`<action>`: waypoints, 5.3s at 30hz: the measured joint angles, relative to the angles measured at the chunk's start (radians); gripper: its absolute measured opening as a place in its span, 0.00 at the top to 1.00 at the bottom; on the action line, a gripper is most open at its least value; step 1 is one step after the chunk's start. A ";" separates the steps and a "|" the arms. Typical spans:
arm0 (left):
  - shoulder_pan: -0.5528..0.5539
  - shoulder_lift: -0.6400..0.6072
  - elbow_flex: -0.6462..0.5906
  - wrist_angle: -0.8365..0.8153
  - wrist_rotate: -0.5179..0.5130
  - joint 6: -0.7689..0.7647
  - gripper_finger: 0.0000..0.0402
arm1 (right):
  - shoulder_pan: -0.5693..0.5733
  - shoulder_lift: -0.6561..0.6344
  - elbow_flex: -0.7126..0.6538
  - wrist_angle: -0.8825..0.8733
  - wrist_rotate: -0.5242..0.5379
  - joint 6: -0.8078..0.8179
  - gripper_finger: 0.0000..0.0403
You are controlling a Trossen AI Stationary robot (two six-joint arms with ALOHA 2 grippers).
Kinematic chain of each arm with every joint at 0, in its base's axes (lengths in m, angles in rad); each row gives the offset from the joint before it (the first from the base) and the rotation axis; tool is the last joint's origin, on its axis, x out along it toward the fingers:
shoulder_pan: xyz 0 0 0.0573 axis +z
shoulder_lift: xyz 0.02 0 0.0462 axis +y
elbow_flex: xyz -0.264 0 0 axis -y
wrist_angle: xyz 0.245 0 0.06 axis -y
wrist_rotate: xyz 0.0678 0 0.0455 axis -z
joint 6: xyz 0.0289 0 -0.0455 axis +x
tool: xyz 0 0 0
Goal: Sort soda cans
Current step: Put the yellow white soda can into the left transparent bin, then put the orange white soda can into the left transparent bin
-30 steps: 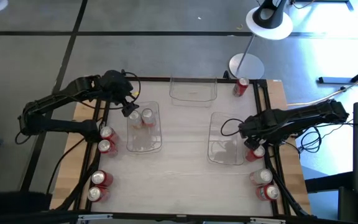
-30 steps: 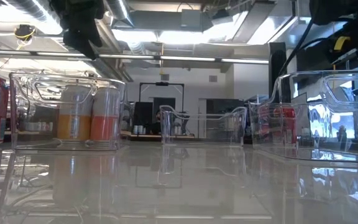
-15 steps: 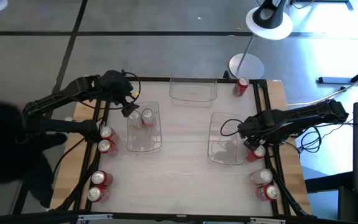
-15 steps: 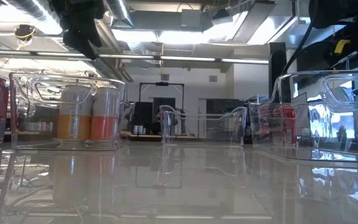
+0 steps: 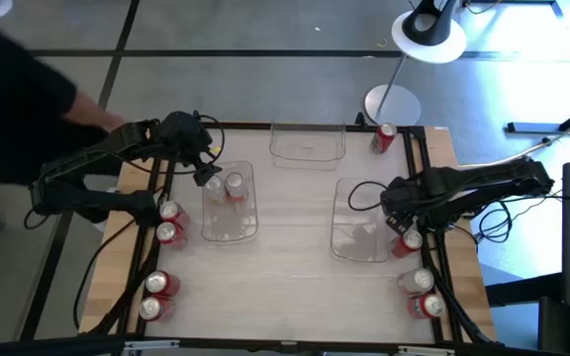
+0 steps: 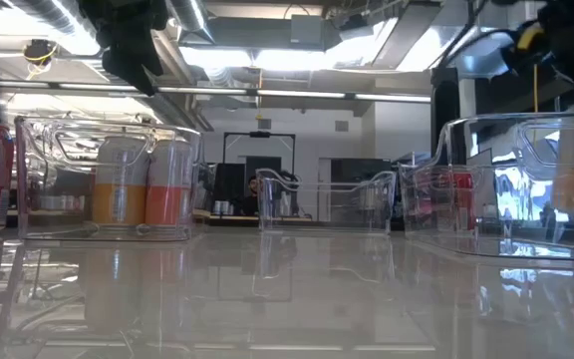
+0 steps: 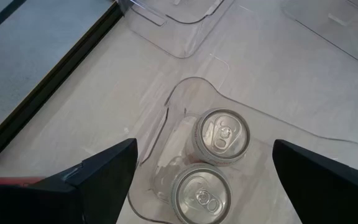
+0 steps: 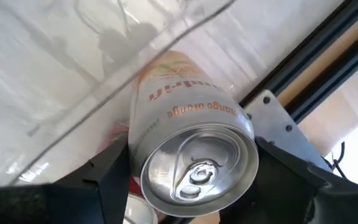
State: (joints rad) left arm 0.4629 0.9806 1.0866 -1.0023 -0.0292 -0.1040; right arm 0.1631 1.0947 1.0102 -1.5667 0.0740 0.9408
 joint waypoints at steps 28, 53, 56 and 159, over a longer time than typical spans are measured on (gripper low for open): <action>-0.111 0.000 0.000 0.000 0.026 -0.057 0.10 | 0.000 0.267 0.369 0.792 0.248 -0.481 0.34; -0.495 -0.031 -0.002 0.079 -0.044 -0.204 0.52 | -0.074 0.659 0.368 1.492 0.116 -0.776 0.35; -0.510 -0.030 -0.037 0.087 -0.046 -0.204 0.70 | -0.074 0.659 0.368 1.535 0.117 -0.793 0.35; -0.521 -0.089 -0.185 0.019 -0.057 -0.327 0.98 | 0.308 0.595 0.776 0.022 0.019 0.070 0.11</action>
State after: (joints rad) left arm -0.0586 0.8917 0.9012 -0.9832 -0.0860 -0.4312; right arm 0.4706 1.6897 1.7858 -1.5445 0.0931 1.0105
